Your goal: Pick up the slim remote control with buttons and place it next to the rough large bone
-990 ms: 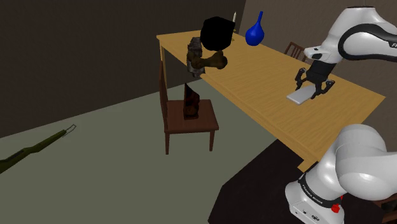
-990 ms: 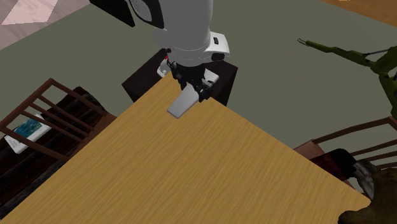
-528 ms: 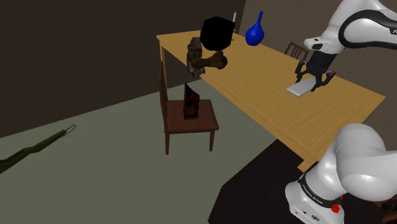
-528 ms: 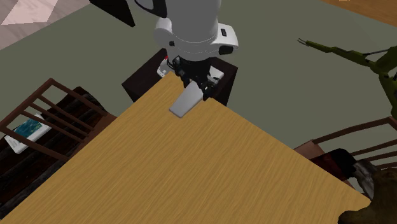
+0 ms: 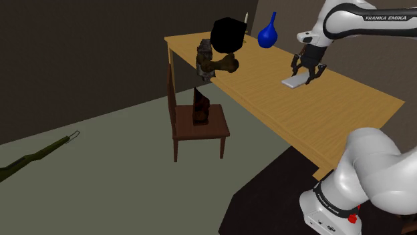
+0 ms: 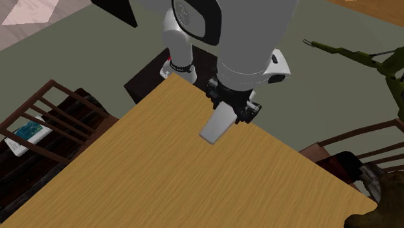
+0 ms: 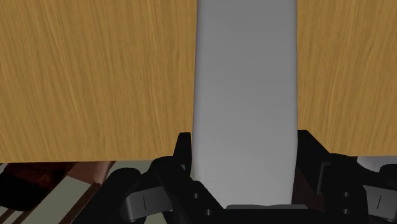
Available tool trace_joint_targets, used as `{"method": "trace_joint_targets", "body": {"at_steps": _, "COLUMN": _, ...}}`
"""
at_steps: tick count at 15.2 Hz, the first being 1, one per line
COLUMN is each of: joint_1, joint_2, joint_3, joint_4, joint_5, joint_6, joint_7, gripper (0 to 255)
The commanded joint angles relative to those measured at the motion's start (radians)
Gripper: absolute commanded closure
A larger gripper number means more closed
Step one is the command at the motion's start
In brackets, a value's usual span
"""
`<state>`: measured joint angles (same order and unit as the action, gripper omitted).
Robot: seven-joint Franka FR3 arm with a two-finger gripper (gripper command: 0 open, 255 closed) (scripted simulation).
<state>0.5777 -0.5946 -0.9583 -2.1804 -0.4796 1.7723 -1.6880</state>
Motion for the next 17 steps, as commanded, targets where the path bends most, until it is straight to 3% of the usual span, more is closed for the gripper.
{"method": "trace_joint_targets", "body": {"at_steps": 1, "joint_1": 0.068, "joint_2": 0.076, "joint_3": -0.061, "joint_4": 0.061, "joint_5": 0.038, "joint_6": 0.023, "joint_7": -0.019, "gripper": 255}}
{"method": "trace_joint_targets", "body": {"at_steps": 4, "joint_1": 0.204, "joint_2": 0.217, "joint_3": -0.201, "joint_4": 0.17, "joint_5": 0.128, "joint_6": 0.055, "joint_7": -0.074, "gripper": 255}}
{"method": "trace_joint_targets", "body": {"at_steps": 6, "joint_1": 0.336, "joint_2": 0.335, "joint_3": -0.353, "joint_4": 0.248, "joint_5": 0.224, "joint_6": 0.073, "joint_7": -0.135, "gripper": 255}}
{"method": "trace_joint_targets", "body": {"at_steps": 7, "joint_1": 0.446, "joint_2": 0.414, "joint_3": -0.484, "joint_4": 0.289, "joint_5": 0.297, "joint_6": 0.08, "joint_7": -0.184, "gripper": 255}}
{"method": "trace_joint_targets", "body": {"at_steps": 8, "joint_1": 0.701, "joint_2": 0.467, "joint_3": -0.754, "joint_4": 0.334, "joint_5": 0.352, "joint_6": 0.08, "joint_7": -0.217, "gripper": 255}}
{"method": "trace_joint_targets", "body": {"at_steps": 9, "joint_1": 0.858, "joint_2": 0.391, "joint_3": -0.867, "joint_4": 0.384, "joint_5": 0.28, "joint_6": 0.061, "joint_7": -0.16, "gripper": 255}}
{"method": "trace_joint_targets", "body": {"at_steps": 10, "joint_1": 0.952, "joint_2": 0.32, "joint_3": -0.919, "joint_4": 0.437, "joint_5": 0.215, "joint_6": 0.037, "joint_7": -0.112, "gripper": 255}}
{"method": "trace_joint_targets", "body": {"at_steps": 12, "joint_1": 1.087, "joint_2": 0.187, "joint_3": -0.967, "joint_4": 0.551, "joint_5": 0.098, "joint_6": -0.018, "joint_7": -0.032, "gripper": 255}}
{"method": "trace_joint_targets", "body": {"at_steps": 17, "joint_1": 1.415, "joint_2": -0.036, "joint_3": -1.121, "joint_4": 0.885, "joint_5": -0.055, "joint_6": -0.154, "joint_7": 0.031, "gripper": 255}}
